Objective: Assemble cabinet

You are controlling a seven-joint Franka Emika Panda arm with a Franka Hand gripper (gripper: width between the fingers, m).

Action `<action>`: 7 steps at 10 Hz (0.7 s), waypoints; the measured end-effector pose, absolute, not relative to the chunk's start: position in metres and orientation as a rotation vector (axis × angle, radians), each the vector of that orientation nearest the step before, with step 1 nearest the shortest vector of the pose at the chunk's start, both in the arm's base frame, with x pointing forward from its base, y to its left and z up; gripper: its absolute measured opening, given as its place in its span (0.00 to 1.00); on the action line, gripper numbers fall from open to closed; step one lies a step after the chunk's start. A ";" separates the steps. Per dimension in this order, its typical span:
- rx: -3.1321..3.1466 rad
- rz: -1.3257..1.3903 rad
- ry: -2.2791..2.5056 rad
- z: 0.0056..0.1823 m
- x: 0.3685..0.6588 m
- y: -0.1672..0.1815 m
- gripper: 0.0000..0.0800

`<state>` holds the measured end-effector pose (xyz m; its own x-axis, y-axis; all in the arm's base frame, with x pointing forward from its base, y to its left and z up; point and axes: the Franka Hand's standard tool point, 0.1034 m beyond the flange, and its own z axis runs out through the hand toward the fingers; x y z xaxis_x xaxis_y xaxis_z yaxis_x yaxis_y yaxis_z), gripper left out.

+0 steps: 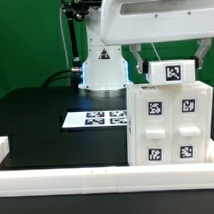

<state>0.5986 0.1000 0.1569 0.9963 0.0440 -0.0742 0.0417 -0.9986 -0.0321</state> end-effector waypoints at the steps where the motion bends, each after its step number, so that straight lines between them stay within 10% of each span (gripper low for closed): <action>1: -3.108 0.090 -0.071 0.157 0.601 0.104 0.81; 7: -3.108 0.073 -0.068 0.157 0.603 0.103 0.69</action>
Offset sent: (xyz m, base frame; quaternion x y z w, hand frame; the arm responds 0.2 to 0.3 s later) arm 0.0000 0.0000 0.0000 0.0000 0.0000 0.0000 1.0000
